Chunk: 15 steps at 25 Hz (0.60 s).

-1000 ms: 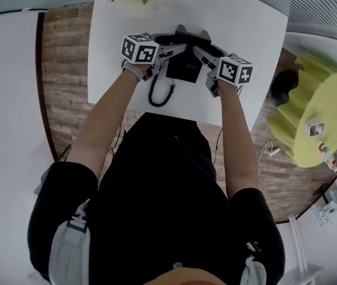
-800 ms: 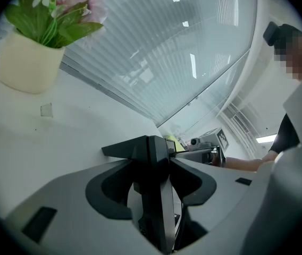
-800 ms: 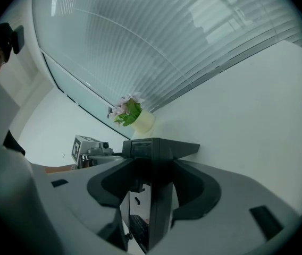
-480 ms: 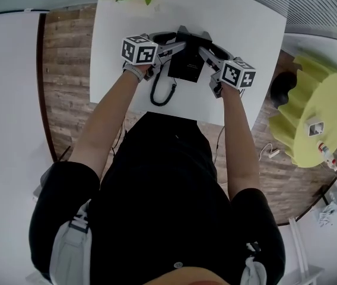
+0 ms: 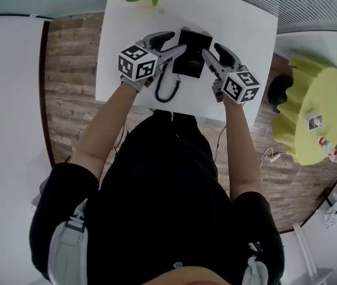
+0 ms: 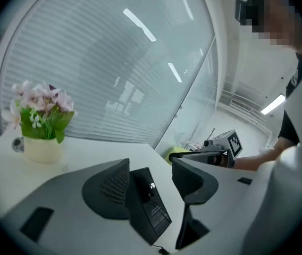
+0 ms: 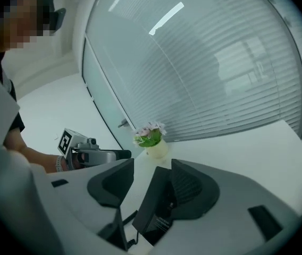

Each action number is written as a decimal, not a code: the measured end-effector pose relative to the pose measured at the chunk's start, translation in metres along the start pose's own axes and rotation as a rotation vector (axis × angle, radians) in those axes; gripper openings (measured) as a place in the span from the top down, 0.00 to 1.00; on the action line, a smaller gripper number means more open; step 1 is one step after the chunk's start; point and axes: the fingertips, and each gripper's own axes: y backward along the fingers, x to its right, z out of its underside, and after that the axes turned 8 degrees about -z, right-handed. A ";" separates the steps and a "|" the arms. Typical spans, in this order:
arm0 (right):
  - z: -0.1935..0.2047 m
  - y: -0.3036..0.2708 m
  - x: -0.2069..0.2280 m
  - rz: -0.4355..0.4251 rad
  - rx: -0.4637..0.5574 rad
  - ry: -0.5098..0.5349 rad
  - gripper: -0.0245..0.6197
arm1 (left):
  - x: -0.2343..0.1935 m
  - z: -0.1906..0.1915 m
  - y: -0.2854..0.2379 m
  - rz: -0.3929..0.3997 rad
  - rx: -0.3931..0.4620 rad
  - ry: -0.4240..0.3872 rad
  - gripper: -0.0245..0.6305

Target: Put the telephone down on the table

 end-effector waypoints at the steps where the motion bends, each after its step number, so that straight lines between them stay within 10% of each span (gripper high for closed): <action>1: -0.004 0.005 -0.011 0.000 0.015 0.029 0.60 | 0.009 -0.006 0.008 -0.001 0.019 -0.032 0.58; 15: -0.067 0.077 -0.185 -0.019 0.237 0.453 0.71 | 0.129 -0.061 0.129 -0.001 0.283 -0.417 0.64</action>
